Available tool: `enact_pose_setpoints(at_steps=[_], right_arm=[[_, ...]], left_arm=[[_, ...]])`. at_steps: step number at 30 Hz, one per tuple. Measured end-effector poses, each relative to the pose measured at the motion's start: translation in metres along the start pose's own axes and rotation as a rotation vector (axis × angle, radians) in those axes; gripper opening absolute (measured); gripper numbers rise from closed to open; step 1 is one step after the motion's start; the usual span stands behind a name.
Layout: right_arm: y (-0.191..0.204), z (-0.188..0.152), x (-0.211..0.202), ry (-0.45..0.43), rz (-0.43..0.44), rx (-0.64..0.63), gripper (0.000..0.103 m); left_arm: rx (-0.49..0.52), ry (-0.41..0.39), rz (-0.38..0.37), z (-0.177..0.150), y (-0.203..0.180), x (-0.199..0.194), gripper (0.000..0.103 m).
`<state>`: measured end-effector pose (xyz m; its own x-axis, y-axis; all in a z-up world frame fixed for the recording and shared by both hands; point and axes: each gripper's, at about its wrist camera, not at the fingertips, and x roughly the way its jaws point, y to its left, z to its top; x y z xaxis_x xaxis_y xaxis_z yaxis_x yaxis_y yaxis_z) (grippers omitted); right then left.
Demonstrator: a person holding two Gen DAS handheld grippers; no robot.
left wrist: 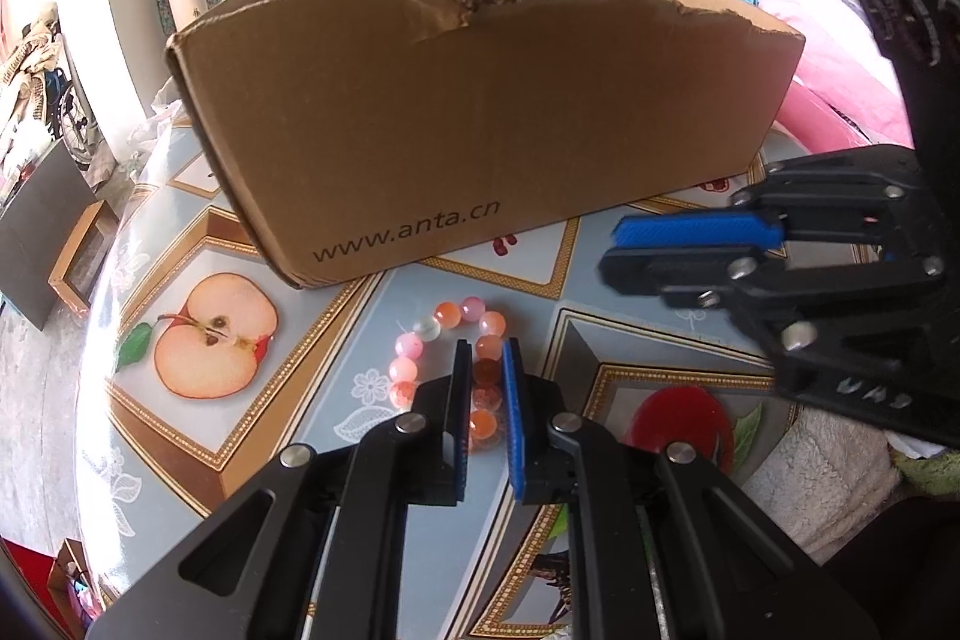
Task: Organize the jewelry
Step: 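Carry the bracelet and the gold charm over the cardboard box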
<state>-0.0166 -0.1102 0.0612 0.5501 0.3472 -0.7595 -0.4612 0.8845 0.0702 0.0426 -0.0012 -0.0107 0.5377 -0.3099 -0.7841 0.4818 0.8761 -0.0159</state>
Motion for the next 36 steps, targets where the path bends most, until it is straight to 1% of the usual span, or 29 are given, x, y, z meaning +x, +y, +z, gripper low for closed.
enact_pose_setpoints(at_steps=[2,4,7,9,12,18,21,23,24,25,27,29,30,31,32,35,36], right_arm=[[-0.002,0.002,-0.009,-0.021,0.005,0.017,0.010],[-0.004,0.004,-0.017,-0.044,0.015,0.031,0.010],[-0.009,0.011,-0.031,-0.083,0.036,0.049,0.010],[-0.012,0.016,-0.041,-0.113,0.059,0.060,0.010],[-0.018,0.024,-0.054,-0.160,0.091,0.080,0.010],[-0.038,0.038,-0.074,-0.235,0.146,0.141,0.010],[-0.054,0.044,-0.087,-0.275,0.146,0.171,0.010],[-0.066,0.048,-0.096,-0.303,0.143,0.197,0.010],[-0.074,0.051,-0.101,-0.319,0.141,0.209,0.010],[-0.081,0.053,-0.105,-0.331,0.139,0.220,0.010],[-0.098,0.058,-0.112,-0.357,0.125,0.245,0.010],[-0.114,0.063,-0.116,-0.364,0.083,0.262,0.010],[-0.122,0.066,-0.117,-0.364,0.068,0.269,0.010],[-0.128,0.069,-0.117,-0.367,0.054,0.276,0.010],[-0.132,0.070,-0.117,-0.369,0.042,0.281,0.010],[-0.146,0.072,-0.119,-0.382,0.026,0.301,0.010],[-0.151,0.071,-0.118,-0.383,0.027,0.313,0.010]], left_arm=[[-0.018,-0.012,-0.008,0.003,0.004,-0.005,0.009],[-0.059,-0.037,-0.043,0.006,0.011,-0.016,0.009],[-0.134,-0.081,-0.114,0.018,0.026,-0.033,0.009],[-0.197,-0.122,-0.183,0.028,0.038,-0.048,0.009],[-0.257,-0.180,-0.272,0.041,0.049,-0.068,0.009],[-0.275,-0.270,-0.389,0.071,0.057,-0.102,0.009],[-0.262,-0.301,-0.442,0.095,0.062,-0.111,0.009],[-0.245,-0.312,-0.464,0.104,0.056,-0.113,0.009],[-0.231,-0.318,-0.478,0.114,0.054,-0.112,0.009],[-0.227,-0.318,-0.489,0.120,0.052,-0.112,0.009],[-0.224,-0.302,-0.538,0.140,0.047,-0.101,0.009],[-0.223,-0.275,-0.564,0.151,0.037,-0.091,0.009],[-0.217,-0.254,-0.575,0.161,0.033,-0.079,0.009],[-0.212,-0.239,-0.567,0.166,0.028,-0.073,0.009],[-0.205,-0.212,-0.557,0.171,0.021,-0.063,0.009],[-0.196,-0.092,-0.543,0.182,0.000,-0.021,0.009],[-0.196,-0.033,-0.531,0.186,-0.007,-0.002,0.009]])
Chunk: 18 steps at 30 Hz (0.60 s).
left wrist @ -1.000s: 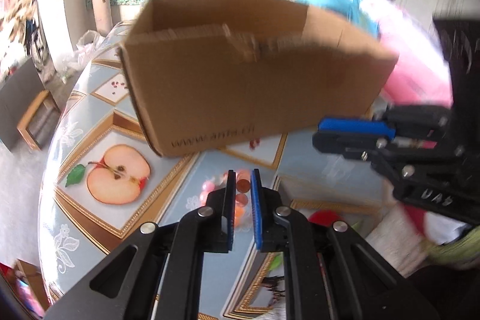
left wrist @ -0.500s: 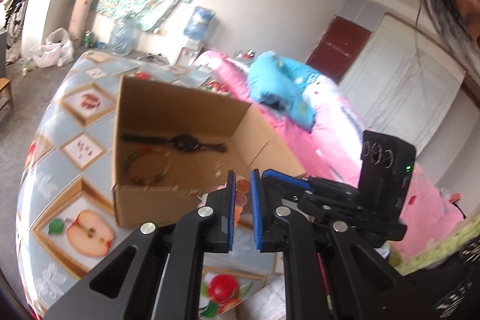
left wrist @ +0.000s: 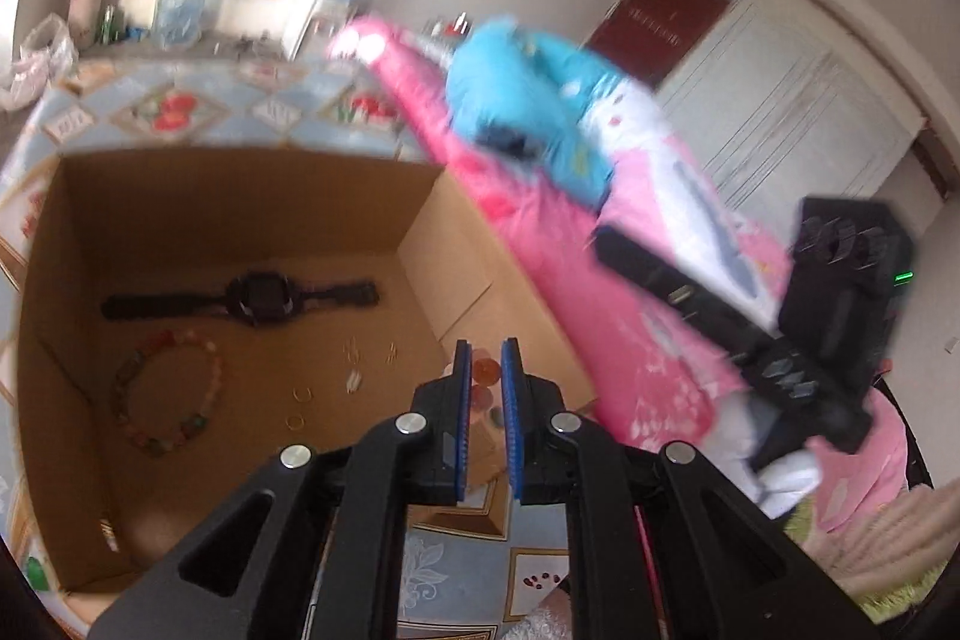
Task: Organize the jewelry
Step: 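Carry the bracelet and the gold charm over the cardboard box, then open both grippers to drop the bracelet and charm into the box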
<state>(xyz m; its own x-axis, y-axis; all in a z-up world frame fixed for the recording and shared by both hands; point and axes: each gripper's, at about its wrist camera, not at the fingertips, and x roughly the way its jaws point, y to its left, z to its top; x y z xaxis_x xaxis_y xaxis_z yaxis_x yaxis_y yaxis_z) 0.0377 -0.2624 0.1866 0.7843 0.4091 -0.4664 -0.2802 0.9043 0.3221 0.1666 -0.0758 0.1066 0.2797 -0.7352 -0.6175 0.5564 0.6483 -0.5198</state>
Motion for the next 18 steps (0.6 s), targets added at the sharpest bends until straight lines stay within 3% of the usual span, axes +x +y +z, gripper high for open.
enact_pose_setpoints(at_steps=[4,10,12,13,18], right_arm=[[-0.018,0.000,0.007,0.000,0.001,0.044,0.010],[-0.039,0.002,0.003,0.009,-0.012,0.072,0.010],[-0.045,0.001,0.003,0.020,-0.013,0.081,0.010],[-0.046,0.002,0.003,0.027,-0.013,0.085,0.010],[-0.048,0.007,0.022,0.105,0.033,0.084,0.010]], left_arm=[[-0.015,0.131,0.085,-0.001,0.008,0.054,0.009],[0.000,0.232,0.151,-0.002,0.005,0.100,0.010],[-0.011,0.244,0.134,-0.004,0.005,0.103,0.013],[-0.017,0.243,0.128,-0.005,0.006,0.104,0.020],[-0.050,0.155,0.116,-0.003,0.013,0.080,0.026]])
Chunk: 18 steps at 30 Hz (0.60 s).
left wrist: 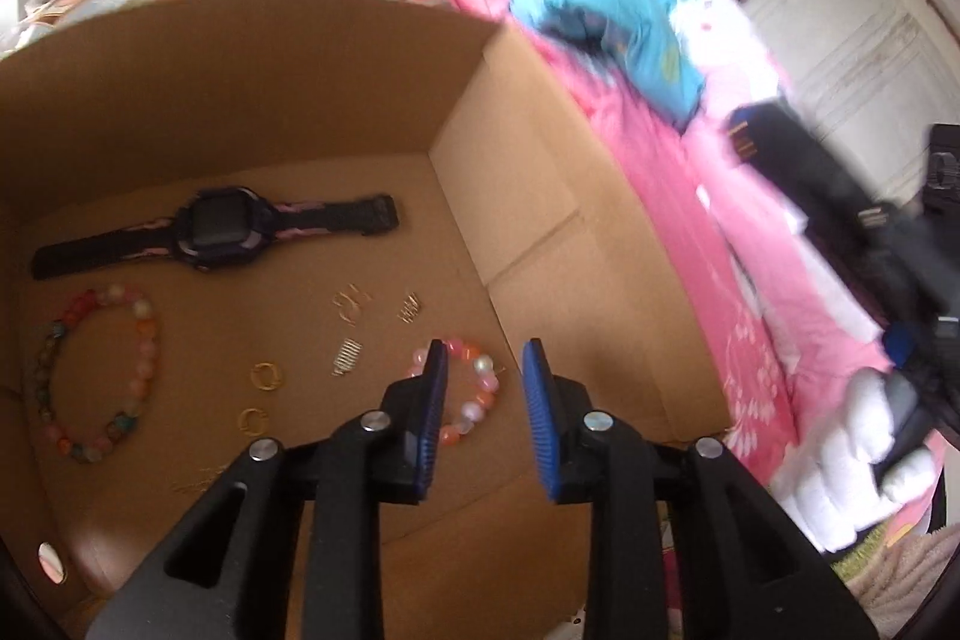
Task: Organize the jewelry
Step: 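Open both grippers to drop the bracelet and charm into the box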
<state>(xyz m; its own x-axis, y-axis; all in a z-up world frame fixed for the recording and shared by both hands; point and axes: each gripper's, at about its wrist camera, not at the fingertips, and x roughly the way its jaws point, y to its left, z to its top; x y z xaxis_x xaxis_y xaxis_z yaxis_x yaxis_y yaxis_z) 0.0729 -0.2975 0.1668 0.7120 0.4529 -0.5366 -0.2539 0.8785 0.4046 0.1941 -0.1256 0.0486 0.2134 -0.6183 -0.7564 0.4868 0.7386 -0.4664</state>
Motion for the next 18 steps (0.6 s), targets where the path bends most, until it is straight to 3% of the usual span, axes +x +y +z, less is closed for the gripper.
enact_pose_setpoints(at_steps=[5,7,9,13,18], right_arm=[[0.016,0.019,0.048,0.193,0.057,-0.057,0.010],[0.025,0.025,0.079,0.323,0.071,-0.081,0.010],[0.034,0.026,0.118,0.477,0.025,-0.103,0.010],[0.047,0.013,0.173,0.666,-0.025,-0.154,0.010],[0.049,0.003,0.209,0.773,-0.108,-0.182,0.010]], left_arm=[[-0.023,-0.180,0.048,-0.009,0.015,-0.064,0.037],[-0.035,-0.255,0.094,-0.017,0.023,-0.093,0.045],[-0.047,-0.311,0.144,-0.024,0.029,-0.115,0.049],[-0.088,-0.375,0.225,-0.044,0.045,-0.146,0.055],[-0.120,-0.391,0.297,-0.063,0.062,-0.159,0.060]])
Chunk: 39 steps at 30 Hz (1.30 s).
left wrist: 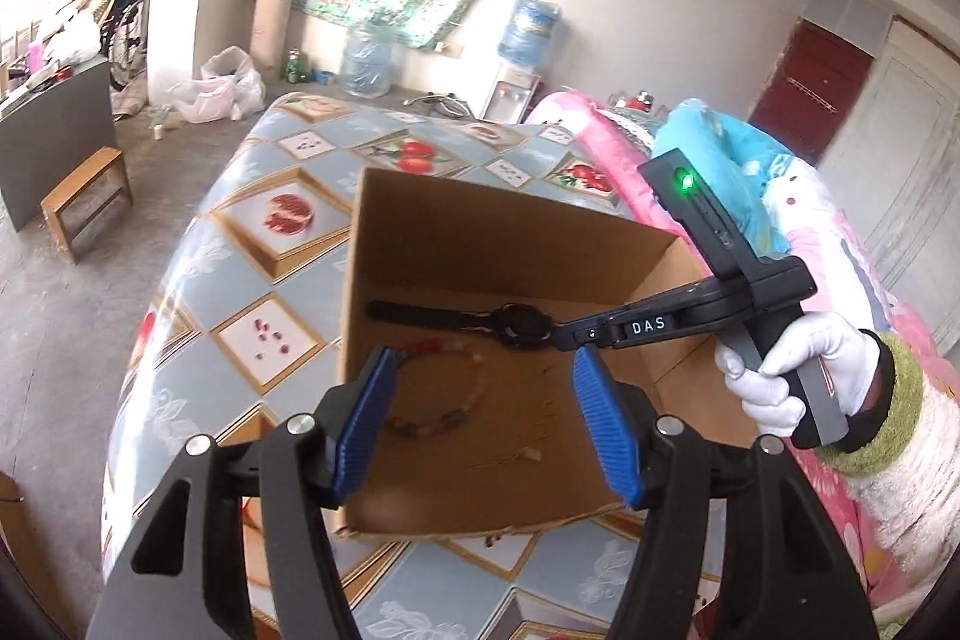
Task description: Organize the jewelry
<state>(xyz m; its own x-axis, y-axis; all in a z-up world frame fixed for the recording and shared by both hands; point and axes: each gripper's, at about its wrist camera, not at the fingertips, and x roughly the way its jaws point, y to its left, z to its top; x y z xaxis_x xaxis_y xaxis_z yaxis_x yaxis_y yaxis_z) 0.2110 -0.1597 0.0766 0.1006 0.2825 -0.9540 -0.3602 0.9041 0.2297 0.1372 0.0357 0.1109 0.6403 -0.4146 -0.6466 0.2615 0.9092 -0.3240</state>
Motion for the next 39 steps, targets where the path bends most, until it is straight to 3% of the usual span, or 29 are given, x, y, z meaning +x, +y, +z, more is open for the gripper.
enact_pose_setpoints(at_steps=[4,8,10,15,21,26,28,31,39], right_arm=[[0.000,0.001,0.012,0.025,-0.054,0.014,0.010],[-0.004,-0.003,-0.003,-0.026,-0.040,0.047,0.011],[-0.006,-0.009,-0.024,-0.084,-0.030,0.056,0.015],[-0.010,-0.049,-0.101,-0.327,-0.038,0.107,0.033],[-0.053,-0.126,-0.148,-0.547,-0.019,0.345,0.047],[-0.093,-0.176,-0.111,-0.496,0.085,0.547,0.047],[-0.096,-0.183,-0.088,-0.442,0.134,0.568,0.047],[-0.088,-0.184,-0.059,-0.376,0.196,0.563,0.047],[-0.074,-0.172,-0.057,-0.364,0.117,0.487,0.047]], left_arm=[[-0.016,-0.002,0.009,-0.005,0.013,-0.006,0.062],[-0.008,-0.009,0.012,-0.005,0.018,-0.006,0.064],[-0.009,-0.009,0.007,-0.004,0.018,-0.005,0.067],[-0.039,0.014,0.011,-0.009,0.023,0.002,0.070],[-0.092,0.060,0.042,-0.012,0.033,0.015,0.072],[-0.149,0.140,0.009,-0.016,0.041,0.034,0.072],[-0.171,0.173,-0.028,-0.018,0.042,0.042,0.072],[-0.175,0.169,-0.013,-0.021,0.039,0.042,0.072],[-0.143,0.145,0.040,-0.028,0.026,0.034,0.073]])
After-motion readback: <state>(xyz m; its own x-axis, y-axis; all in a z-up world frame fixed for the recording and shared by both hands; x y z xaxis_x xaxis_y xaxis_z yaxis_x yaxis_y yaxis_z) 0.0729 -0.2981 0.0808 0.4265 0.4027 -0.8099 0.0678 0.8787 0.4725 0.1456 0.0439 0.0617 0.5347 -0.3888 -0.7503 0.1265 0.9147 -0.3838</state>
